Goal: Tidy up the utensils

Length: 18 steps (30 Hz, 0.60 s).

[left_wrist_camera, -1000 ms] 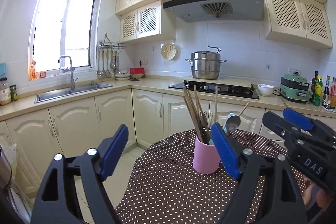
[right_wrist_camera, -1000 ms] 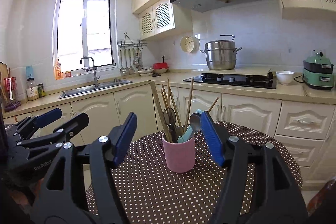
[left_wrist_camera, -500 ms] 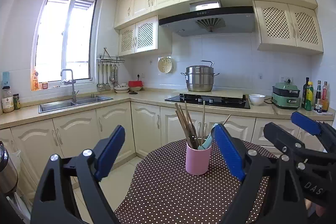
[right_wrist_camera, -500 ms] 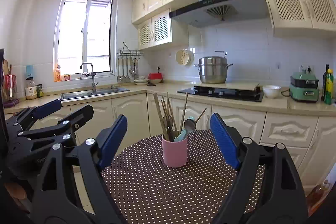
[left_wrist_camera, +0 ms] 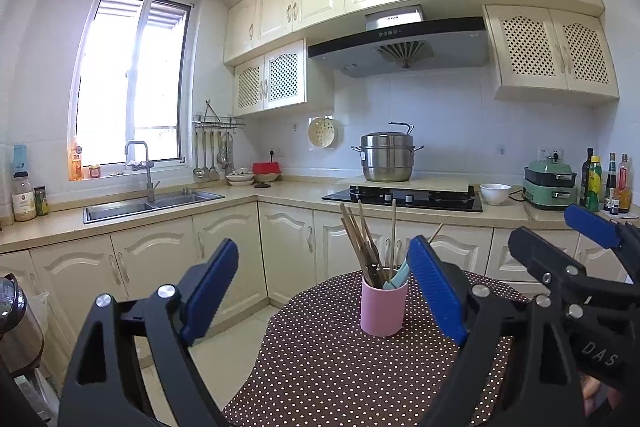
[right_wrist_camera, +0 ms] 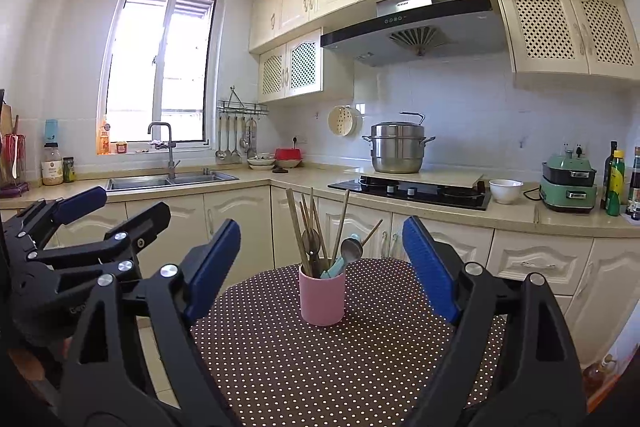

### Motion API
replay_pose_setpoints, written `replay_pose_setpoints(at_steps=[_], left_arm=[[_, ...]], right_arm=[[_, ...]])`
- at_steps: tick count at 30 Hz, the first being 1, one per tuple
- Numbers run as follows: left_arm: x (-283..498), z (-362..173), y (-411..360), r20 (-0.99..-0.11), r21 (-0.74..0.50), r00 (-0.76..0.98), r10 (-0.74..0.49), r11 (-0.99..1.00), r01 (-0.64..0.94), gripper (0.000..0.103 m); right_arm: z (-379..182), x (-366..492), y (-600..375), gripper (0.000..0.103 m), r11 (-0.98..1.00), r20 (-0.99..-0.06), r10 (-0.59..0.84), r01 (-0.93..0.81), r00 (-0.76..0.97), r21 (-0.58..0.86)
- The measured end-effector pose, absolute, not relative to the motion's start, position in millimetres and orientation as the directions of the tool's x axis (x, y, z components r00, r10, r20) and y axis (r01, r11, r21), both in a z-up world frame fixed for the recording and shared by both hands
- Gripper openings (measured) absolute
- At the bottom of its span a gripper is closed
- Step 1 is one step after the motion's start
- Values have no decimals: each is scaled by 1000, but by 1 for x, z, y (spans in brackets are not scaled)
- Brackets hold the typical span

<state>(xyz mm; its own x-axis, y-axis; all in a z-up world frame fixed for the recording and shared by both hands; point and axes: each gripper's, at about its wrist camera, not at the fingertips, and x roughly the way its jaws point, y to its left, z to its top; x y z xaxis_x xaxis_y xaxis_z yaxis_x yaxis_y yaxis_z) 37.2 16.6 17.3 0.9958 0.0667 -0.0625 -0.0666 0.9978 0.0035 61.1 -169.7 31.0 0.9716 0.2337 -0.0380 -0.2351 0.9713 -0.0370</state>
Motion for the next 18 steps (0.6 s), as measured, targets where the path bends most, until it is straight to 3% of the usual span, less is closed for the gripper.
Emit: replay_pose_setpoints(at_steps=[18], left_arm=[[34,19,18,-47,-2,994,95,995,-95,85]], right_arm=[[35,61,-169,84,968,-41,247,-249,968,-37]])
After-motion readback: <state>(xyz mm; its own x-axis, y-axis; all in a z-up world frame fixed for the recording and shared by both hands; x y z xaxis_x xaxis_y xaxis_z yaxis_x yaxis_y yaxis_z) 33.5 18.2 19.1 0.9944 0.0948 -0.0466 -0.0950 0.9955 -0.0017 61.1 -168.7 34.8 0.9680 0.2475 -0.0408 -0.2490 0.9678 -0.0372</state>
